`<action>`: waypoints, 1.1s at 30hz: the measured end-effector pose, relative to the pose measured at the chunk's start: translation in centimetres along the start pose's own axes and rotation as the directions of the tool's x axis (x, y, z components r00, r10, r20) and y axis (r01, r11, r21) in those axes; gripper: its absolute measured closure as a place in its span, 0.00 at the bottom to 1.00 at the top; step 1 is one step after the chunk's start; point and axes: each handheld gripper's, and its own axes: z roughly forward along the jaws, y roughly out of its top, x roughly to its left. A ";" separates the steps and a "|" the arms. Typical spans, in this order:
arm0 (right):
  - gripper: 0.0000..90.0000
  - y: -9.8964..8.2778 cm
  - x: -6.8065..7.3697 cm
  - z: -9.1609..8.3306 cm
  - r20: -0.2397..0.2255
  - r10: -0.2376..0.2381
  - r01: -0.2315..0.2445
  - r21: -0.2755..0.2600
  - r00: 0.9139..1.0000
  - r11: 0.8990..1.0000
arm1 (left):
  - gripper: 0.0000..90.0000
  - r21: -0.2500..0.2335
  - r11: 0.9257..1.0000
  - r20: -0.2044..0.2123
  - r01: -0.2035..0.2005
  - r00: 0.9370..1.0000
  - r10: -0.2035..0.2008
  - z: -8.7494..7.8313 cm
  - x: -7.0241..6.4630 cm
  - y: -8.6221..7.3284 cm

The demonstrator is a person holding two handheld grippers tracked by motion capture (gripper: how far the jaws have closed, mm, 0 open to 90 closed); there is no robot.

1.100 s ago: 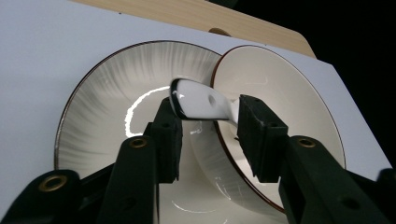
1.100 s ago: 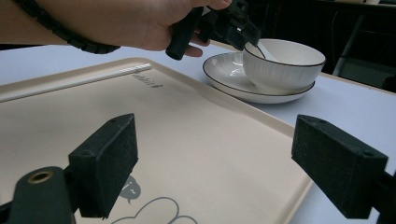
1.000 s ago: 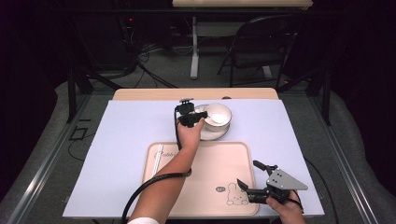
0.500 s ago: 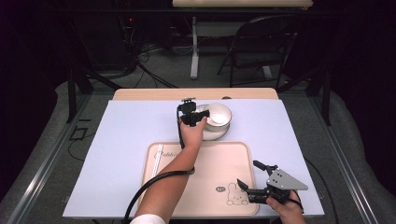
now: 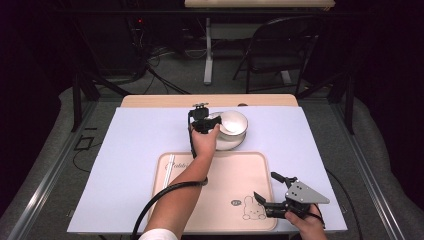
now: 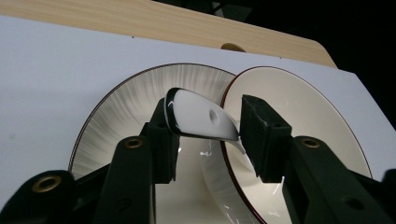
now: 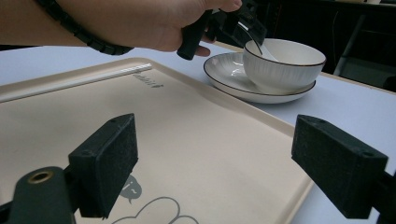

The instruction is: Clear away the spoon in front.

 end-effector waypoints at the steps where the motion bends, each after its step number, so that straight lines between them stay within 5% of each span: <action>1: 0.16 0.0 0.0 0.0 -0.001 0.001 -0.001 0.000 1.000 1.000 | 0.67 -0.006 1.000 -0.001 -0.001 1.000 0.001 -0.1 0.0 0.1; 14: 0.16 0.0 0.0 0.0 0.000 0.002 -0.002 0.003 1.000 1.000 | 0.82 -0.011 0.999 -0.011 -0.031 0.999 0.031 -0.9 -0.4 1.1; 26: 0.16 0.0 -0.1 0.0 -0.001 0.000 0.000 0.001 1.000 1.000 | 0.93 -0.014 1.000 0.042 0.013 0.999 -0.013 -1.2 -0.4 2.2; 33: 0.16 0.0 0.0 0.0 -0.001 0.002 -0.002 0.001 1.000 1.000 | 0.95 -0.009 1.000 0.077 -0.001 0.997 0.001 -1.3 -0.9 2.4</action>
